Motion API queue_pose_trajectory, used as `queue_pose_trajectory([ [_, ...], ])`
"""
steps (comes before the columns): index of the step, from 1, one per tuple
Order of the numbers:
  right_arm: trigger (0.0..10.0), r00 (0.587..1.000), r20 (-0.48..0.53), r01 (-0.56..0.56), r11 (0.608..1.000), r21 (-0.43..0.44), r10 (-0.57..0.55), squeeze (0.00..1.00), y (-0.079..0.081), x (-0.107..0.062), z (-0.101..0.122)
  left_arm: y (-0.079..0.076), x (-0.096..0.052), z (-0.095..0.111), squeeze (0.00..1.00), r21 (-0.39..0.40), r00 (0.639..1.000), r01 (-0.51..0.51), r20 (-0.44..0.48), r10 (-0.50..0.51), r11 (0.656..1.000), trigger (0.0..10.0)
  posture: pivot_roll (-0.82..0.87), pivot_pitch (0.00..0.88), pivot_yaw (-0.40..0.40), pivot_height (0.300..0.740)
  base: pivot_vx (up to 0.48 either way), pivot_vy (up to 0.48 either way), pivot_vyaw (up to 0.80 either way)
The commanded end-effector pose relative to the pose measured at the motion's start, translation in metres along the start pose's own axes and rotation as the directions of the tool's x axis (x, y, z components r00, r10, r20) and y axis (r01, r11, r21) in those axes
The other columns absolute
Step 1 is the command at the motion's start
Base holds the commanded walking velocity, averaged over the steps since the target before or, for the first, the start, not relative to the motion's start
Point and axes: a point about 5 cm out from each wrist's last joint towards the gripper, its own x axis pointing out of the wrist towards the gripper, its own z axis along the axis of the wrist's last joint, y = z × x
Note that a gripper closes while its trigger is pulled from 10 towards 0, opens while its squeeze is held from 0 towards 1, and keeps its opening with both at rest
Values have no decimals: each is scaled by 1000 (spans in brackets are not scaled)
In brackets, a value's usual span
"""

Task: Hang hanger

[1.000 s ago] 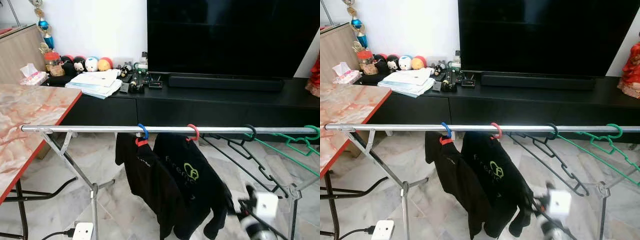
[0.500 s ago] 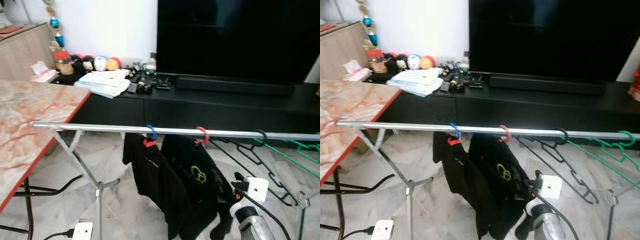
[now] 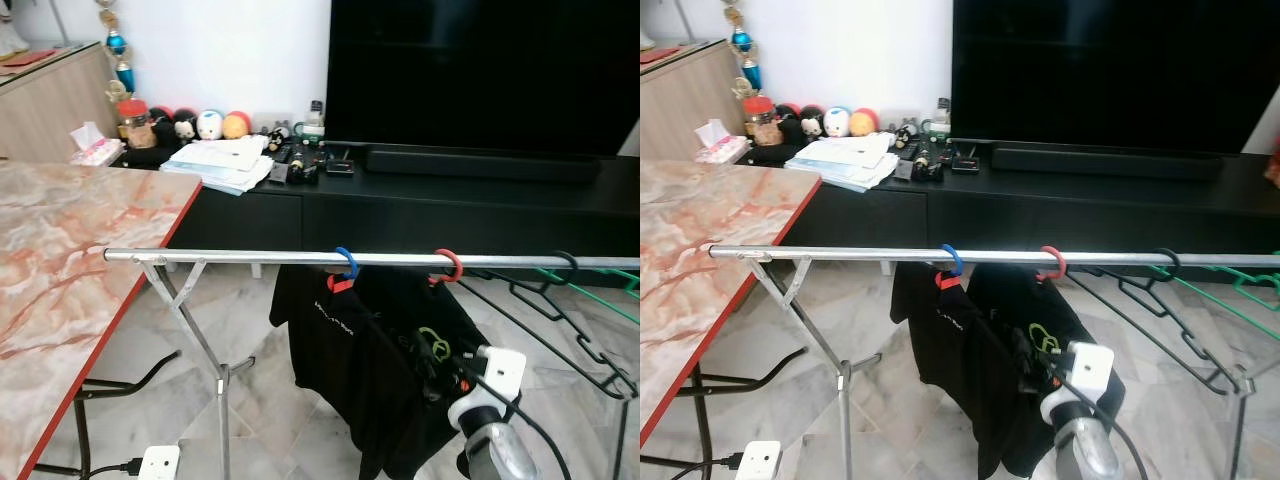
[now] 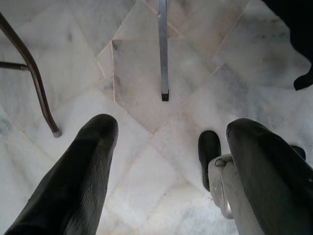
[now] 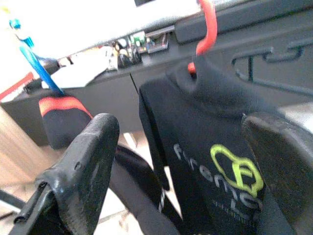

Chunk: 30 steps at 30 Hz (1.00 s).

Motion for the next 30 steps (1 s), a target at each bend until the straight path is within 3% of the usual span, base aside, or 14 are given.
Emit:
queue_pose_trajectory([
  [1, 10000, 1000, -3, 28, 999, -18, -28, 0, -5, 0, 0, 2, -1, -4, 0, 6, 1000, 6, -20, -6, 1000, 10000, 28, 0, 27, 740, 0, 0, 0],
  [6, 10000, 997, -4, 80, 997, -6, -80, 0, -10, 0, -1, 1, -1, -4, 0, 3, 1000, 9, -23, -9, 1000, 10000, 25, 0, 26, 740, 0, 0, 0],
  [17, 10000, 998, 10, 67, 996, -52, -67, 0, -9, -1, 1, -1, -1, -5, 0, -7, 999, 22, -26, -22, 1000, 10000, 20, 0, 14, 740, 234, 0, 0],
  [20, 10000, 997, 17, 72, 995, -74, -71, 0, -10, 0, 4, -1, 0, -5, 0, 23, 999, 13, -36, -12, 1000, 10000, 20, 0, 12, 740, 85, 0, 0],
  [30, 10000, 997, 36, 66, 994, -83, -63, 0, -8, 6, 10, -3, 0, -3, 0, -19, 1000, 11, -18, -11, 1000, 10000, 23, 0, 4, 740, 25, 0, 0],
])
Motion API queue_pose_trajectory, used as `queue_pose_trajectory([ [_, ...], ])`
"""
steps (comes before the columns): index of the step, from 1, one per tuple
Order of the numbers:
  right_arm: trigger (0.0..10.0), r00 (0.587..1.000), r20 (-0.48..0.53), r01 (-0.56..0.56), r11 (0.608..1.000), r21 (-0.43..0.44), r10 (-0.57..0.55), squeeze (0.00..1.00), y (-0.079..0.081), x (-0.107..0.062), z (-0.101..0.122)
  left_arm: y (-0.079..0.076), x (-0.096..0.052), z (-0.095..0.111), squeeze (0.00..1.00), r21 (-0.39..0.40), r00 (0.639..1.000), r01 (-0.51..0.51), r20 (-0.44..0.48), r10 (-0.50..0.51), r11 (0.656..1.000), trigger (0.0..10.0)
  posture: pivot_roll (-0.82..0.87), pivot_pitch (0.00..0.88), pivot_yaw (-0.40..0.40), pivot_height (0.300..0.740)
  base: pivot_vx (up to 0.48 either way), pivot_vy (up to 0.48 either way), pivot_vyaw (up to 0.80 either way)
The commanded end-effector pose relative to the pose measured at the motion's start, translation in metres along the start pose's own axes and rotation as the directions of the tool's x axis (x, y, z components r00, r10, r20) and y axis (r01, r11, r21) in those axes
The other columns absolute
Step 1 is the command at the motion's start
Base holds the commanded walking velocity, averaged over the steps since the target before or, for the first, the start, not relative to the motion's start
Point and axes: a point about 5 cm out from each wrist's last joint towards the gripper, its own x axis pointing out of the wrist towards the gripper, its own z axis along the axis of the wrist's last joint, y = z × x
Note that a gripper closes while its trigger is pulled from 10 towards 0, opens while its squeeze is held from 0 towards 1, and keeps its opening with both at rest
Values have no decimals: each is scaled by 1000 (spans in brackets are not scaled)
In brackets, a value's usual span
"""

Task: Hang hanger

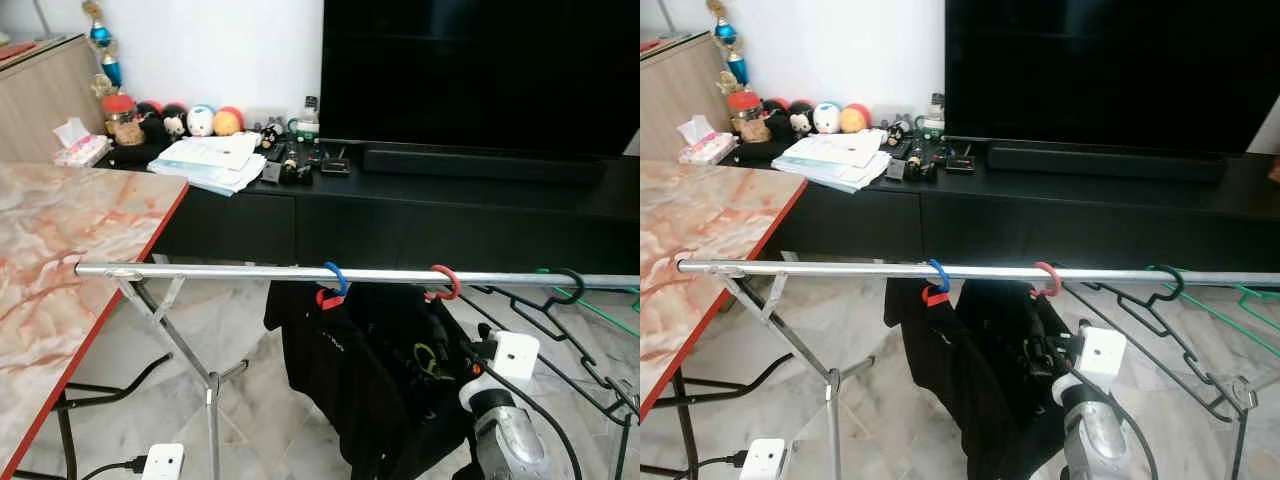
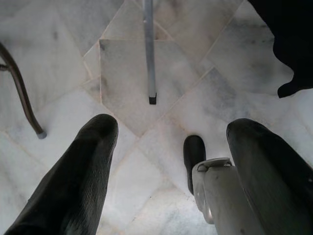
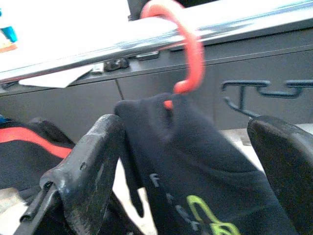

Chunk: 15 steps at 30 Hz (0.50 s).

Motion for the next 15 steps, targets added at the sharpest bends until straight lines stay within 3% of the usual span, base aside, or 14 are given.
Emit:
queue_pose_trajectory([
  [1, 10000, 1000, -3, -4, 1000, -9, 4, 0, 1, -1, -1, 1, -1, -5, 0, -10, 1000, -7, -15, 7, 1000, 10000, 23, 0, 3, 740, 255, 0, 0],
  [10, 10000, 1000, 0, 3, 1000, -18, -3, 0, 0, -3, -1, 0, 0, -4, 0, -12, 1000, 0, -17, 0, 1000, 10000, 20, 0, 0, 740, 254, 0, 0],
  [15, 10000, 1000, -1, 22, 1000, -22, -22, 0, -1, -6, -2, -1, 0, -2, 0, 0, 1000, 6, -9, -6, 1000, 10000, 16, 0, 0, 740, 0, 0, 0],
])
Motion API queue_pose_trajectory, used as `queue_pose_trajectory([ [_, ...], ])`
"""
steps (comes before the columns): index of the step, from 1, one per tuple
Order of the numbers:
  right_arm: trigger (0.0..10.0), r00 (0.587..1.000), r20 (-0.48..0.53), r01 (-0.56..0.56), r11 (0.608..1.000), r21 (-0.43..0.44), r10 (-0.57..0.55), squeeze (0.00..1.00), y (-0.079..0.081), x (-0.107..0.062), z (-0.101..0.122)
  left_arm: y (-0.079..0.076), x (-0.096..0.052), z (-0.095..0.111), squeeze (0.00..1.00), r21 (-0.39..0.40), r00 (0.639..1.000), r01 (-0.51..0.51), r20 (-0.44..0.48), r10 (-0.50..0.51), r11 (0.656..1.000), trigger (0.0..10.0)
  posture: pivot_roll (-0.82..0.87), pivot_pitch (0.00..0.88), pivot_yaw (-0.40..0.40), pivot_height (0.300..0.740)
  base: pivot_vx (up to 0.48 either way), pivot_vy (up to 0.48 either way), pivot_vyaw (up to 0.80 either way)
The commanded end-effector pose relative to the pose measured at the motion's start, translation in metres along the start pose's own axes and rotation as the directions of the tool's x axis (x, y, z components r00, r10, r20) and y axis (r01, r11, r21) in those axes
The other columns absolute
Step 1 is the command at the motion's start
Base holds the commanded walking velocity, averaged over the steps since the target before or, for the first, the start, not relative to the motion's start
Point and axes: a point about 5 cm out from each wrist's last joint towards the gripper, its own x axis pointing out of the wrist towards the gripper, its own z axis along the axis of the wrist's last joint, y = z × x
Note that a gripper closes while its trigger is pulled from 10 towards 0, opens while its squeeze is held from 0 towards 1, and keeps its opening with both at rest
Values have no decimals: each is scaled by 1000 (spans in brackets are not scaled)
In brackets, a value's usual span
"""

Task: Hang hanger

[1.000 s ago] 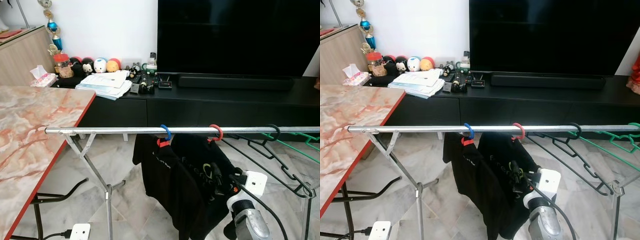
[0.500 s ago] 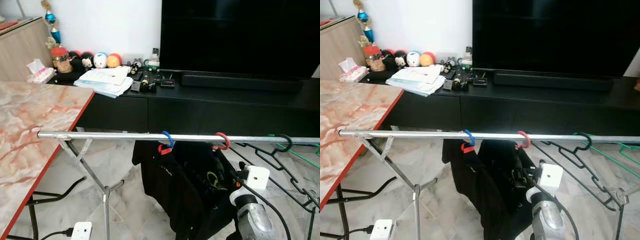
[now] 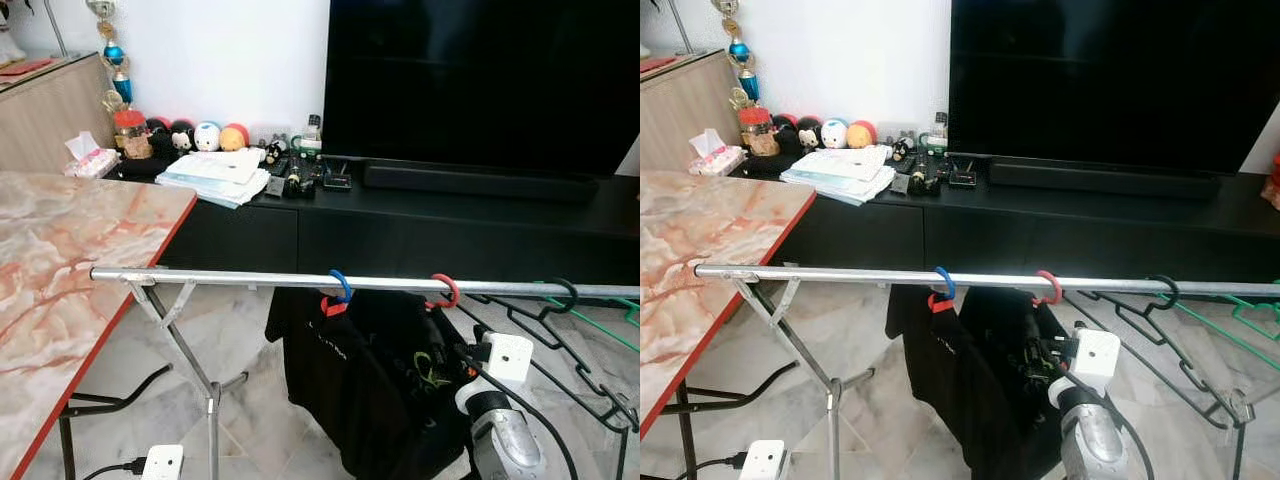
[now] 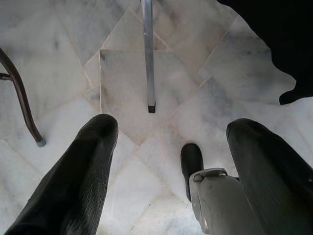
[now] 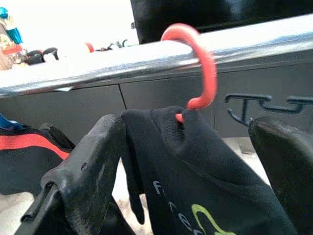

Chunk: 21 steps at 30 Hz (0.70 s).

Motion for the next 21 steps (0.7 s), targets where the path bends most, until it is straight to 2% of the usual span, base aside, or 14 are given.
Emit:
queue_pose_trajectory([
  [1, 10000, 1000, 7, 28, 1000, -2, -27, 0, -3, -3, 1, 0, 0, -2, 0, 1, 1000, 3, -9, -3, 1000, 10000, 18, 0, -1, 740, 0, 0, 0],
  [6, 10000, 997, 1, 76, 997, 13, -76, 0, -7, -8, -1, 0, 0, -2, 0, 2, 1000, 3, -15, -3, 1000, 10000, 16, 0, -1, 740, 0, 0, 0],
  [9, 10000, 990, -29, 139, 989, -54, -140, 0, -21, -2, 1, -1, 0, -2, 0, 2, 1000, 7, -17, -7, 1000, 10000, 16, 0, 2, 740, 0, 0, 0],
  [10, 10000, 985, -42, 160, 982, -96, -165, 0, -32, 3, 5, -1, 0, -2, 0, 4, 1000, 10, -20, -10, 1000, 10000, 17, 0, 1, 740, 0, 0, 0],
  [12, 10000, 984, -48, 163, 980, -114, -170, 0, -40, 9, 10, -1, 0, -2, 0, 6, 1000, 12, -20, -12, 1000, 10000, 16, 0, 0, 740, 0, 0, 0],
  [16, 10000, 987, -116, 89, 980, -175, -111, 0, -48, 19, 15, -2, 0, -2, 0, 5, 1000, 12, -22, -12, 1000, 10000, 17, 0, 1, 740, 0, 0, 0],
  [18, 10000, 984, -156, 42, 969, -244, -82, 0, -52, 23, 16, -2, 0, -1, 0, 4, 1000, 13, -23, -13, 1000, 10000, 17, 0, 0, 740, 0, 0, 0],
  [21, 10000, 977, -210, -12, 967, -253, -42, 0, -54, 27, 16, -2, 0, -1, 0, 4, 1000, 15, -24, -15, 1000, 10000, 18, 0, 1, 740, 0, 0, 0],
])
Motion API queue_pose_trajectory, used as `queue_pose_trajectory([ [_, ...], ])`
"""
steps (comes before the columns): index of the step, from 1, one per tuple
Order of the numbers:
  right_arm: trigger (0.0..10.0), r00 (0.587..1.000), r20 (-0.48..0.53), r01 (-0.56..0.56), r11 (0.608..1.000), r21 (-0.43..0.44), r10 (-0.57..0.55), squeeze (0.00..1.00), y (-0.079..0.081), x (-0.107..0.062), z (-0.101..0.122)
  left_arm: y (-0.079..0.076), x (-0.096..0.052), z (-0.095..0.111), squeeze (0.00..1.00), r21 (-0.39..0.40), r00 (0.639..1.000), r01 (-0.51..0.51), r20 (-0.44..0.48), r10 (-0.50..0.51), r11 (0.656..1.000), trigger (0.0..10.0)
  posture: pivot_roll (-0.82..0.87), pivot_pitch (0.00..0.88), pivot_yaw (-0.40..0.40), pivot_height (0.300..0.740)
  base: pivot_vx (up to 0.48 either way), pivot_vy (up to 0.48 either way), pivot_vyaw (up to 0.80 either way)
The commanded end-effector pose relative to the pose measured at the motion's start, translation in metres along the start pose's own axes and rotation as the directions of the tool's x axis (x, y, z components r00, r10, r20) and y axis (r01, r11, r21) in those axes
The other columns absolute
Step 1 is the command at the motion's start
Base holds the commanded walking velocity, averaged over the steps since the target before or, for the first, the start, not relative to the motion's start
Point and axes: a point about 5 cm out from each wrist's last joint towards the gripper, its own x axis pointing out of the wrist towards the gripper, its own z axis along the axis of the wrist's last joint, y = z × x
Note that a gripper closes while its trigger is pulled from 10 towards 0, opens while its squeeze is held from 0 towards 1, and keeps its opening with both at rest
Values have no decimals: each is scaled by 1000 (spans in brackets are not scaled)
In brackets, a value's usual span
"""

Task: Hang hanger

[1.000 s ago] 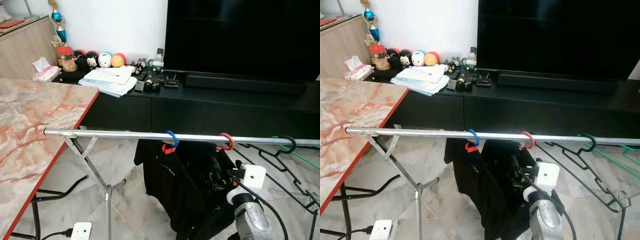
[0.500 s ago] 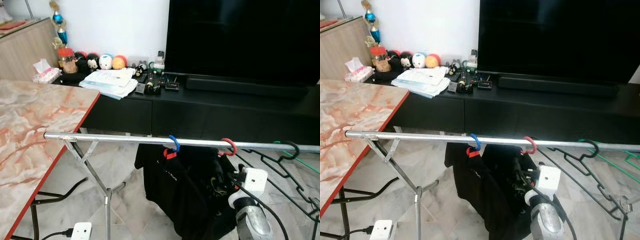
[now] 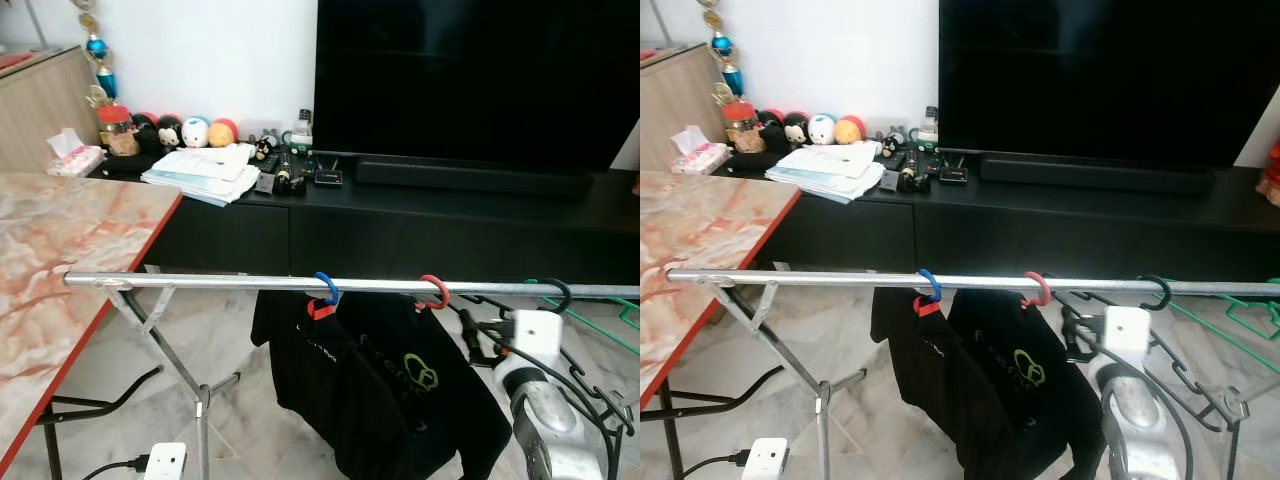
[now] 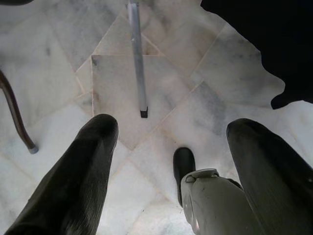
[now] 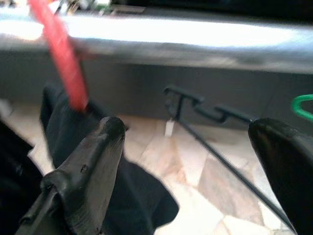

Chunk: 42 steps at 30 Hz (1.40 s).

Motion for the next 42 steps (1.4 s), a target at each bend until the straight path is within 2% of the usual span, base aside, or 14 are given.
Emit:
queue_pose_trajectory([
  [1, 10000, 997, -59, -49, 999, -16, 48, 0, -1, 2, -4, 0, 0, -3, 0, 2, 1000, 6, -22, -6, 1000, 10000, 19, 0, 1, 740, 0, 0, 0],
  [3, 10000, 993, -94, -74, 997, -37, 70, 0, -1, 3, -6, 0, 0, -3, 0, 2, 1000, 6, -23, -6, 1000, 10000, 25, 0, 1, 740, 0, 0, 0],
  [4, 10000, 975, -201, -117, 987, -110, 93, 0, -4, 2, -13, 0, 0, -2, 0, 3, 1000, 7, -24, -7, 1000, 10000, 35, 0, -2, 740, 0, 0, 0],
  [5, 10000, 970, -226, -123, 984, -132, 91, 0, -6, 1, -14, 0, 0, -2, 0, 4, 1000, 7, -24, -7, 1000, 10000, 35, 0, -2, 740, 0, 0, 0],
  [9, 10000, 966, -216, -167, 981, -100, 143, 0, -6, 0, -7, 0, 0, -2, 0, 5, 1000, 8, -19, -7, 1000, 10000, 29, 0, 3, 740, 0, 0, 0],
  [17, 10000, 903, -245, -376, 925, -52, 353, 0, 8, 1, -12, 0, 0, -1, 0, 17, 1000, 16, -23, -15, 1000, 10000, 25, 0, 11, 740, 0, 0, 0],
  [20, 10000, 891, -322, -376, 918, -124, 321, 0, 10, 6, -20, 0, 0, -1, 0, 21, 1000, 16, -22, -16, 1000, 10000, 34, 0, 12, 740, 0, 0, 0],
  [26, 10000, 932, -243, -298, 950, -89, 270, 0, 13, 24, -2, 0, 0, 0, 0, 27, 1000, 22, -21, -21, 999, 10000, 43, 0, 16, 740, 0, 0, 0],
  [33, 10000, 926, -179, -337, 941, 6, 333, 0, 30, 35, 11, -2, 0, 0, 0, 20, 999, 28, -16, -27, 999, 10000, 67, 0, 3, 740, 0, 0, 0],
  [34, 8627, 924, -185, -339, 941, 10, 335, 0, 32, 36, 10, -2, 0, 0, 0, 19, 999, 28, -16, -28, 999, 10000, 69, 0, 2, 740, 0, 0, 0],
  [35, 8627, 924, -185, -339, 941, 10, 335, 0, 32, 36, 10, -2, 0, 0, 0, 19, 999, 28, -16, -28, 999, 10000, 69, 0, 2, 740, 0, 0, 0],
  [36, 0, 920, -202, -340, 940, 8, 335, 0, 35, 37, 7, -2, 0, 0, 0, 17, 1000, 28, -15, -27, 999, 10000, 71, 0, 1, 740, 0, 0, 0],
  [41, 0, 906, -248, -357, 934, -16, 342, 0, 39, 36, 1, -2, 0, 0, 0, 12, 1000, 27, -16, -27, 1000, 10000, 72, 0, 0, 740, 0, 0, 0],
  [42, 10000, 911, -270, -331, 943, -29, 311, 0, 37, 36, -2, -2, 0, 0, 0, 10, 999, 28, -16, -28, 1000, 10000, 70, 0, 0, 740, 0, 0, 0],
])
